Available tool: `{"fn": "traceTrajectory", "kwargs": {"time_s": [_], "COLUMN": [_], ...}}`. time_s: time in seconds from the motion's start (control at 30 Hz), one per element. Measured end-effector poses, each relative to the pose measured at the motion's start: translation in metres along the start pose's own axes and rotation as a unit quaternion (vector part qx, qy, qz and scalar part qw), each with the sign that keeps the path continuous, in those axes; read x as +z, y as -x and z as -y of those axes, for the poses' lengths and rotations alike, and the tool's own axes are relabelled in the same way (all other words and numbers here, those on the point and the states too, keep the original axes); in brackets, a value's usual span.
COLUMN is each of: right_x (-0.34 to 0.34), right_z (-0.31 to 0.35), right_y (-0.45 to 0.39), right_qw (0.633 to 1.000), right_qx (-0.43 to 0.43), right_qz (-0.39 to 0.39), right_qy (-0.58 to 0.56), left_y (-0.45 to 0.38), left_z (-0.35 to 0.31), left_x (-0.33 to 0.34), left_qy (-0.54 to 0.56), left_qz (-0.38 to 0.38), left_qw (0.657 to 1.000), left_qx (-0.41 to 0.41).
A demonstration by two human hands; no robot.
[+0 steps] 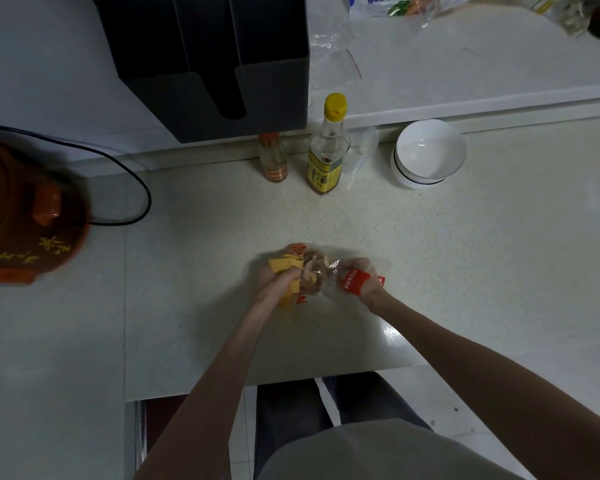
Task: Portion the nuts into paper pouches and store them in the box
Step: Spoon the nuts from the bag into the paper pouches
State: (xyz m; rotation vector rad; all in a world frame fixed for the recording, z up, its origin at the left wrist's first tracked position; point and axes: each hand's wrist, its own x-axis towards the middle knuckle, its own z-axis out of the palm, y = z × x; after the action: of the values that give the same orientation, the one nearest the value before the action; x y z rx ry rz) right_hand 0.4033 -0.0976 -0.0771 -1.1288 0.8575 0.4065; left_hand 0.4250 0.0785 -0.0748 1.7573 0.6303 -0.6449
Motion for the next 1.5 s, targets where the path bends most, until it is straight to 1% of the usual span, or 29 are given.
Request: {"fn": "traceTrajectory", "kwargs": {"time_s": [0.03, 0.1, 0.27, 0.33, 0.4, 0.57, 0.6, 0.7, 0.77, 0.87, 1.0, 1.13, 1.37, 1.5], "right_x": [-0.001, -0.001, -0.008, -0.011, -0.015, -0.023, -0.024, -0.033, -0.039, -0.049, -0.063, -0.079, -0.112, -0.130], "right_z": [0.002, 0.006, 0.012, 0.012, 0.013, 0.016, 0.018, 0.024, 0.027, 0.030, 0.034, 0.036, 0.041, 0.044], "right_y": [0.001, 0.003, 0.009, 0.008, 0.008, 0.009, 0.009, 0.007, 0.005, 0.004, 0.005, 0.005, 0.011, 0.019], "right_qw": [1.000, 1.000, 0.991, 0.991, 0.993, 0.989, 0.986, 0.960, 0.952, 0.952, 0.961, 0.967, 0.965, 0.962], "right_qx": [0.015, 0.013, -0.077, -0.069, -0.054, -0.057, -0.064, -0.088, -0.068, -0.047, -0.051, -0.051, -0.056, -0.058], "right_qz": [-0.005, 0.003, 0.072, 0.079, 0.079, 0.067, 0.064, 0.035, 0.008, -0.022, -0.042, -0.060, -0.100, -0.122], "right_qy": [-0.020, -0.020, 0.084, 0.082, 0.075, 0.116, 0.137, 0.262, 0.297, 0.303, 0.268, 0.241, 0.238, 0.237], "left_y": [0.001, 0.001, -0.001, -0.001, -0.003, -0.005, -0.005, -0.006, -0.008, -0.010, -0.011, -0.014, -0.010, -0.004], "left_z": [-0.002, -0.003, -0.005, -0.005, -0.006, -0.007, -0.008, -0.009, -0.010, -0.013, -0.016, -0.017, -0.017, -0.022], "left_x": [0.000, 0.000, -0.001, -0.001, -0.001, 0.000, 0.001, 0.000, 0.000, 0.000, -0.001, -0.001, 0.003, 0.005], "left_qy": [0.000, 0.001, 0.006, 0.003, -0.006, -0.018, -0.019, -0.029, -0.025, -0.025, -0.025, -0.059, -0.077, -0.120], "left_qz": [-0.003, -0.014, -0.050, -0.056, -0.061, -0.065, -0.066, -0.088, -0.099, -0.104, -0.115, -0.110, -0.121, -0.113], "left_qw": [1.000, 1.000, 0.999, 0.998, 0.998, 0.997, 0.997, 0.995, 0.994, 0.994, 0.993, 0.992, 0.989, 0.983], "left_qx": [0.000, 0.000, -0.008, -0.011, -0.018, -0.039, -0.039, -0.041, -0.041, -0.031, -0.027, -0.021, 0.042, 0.076]}}
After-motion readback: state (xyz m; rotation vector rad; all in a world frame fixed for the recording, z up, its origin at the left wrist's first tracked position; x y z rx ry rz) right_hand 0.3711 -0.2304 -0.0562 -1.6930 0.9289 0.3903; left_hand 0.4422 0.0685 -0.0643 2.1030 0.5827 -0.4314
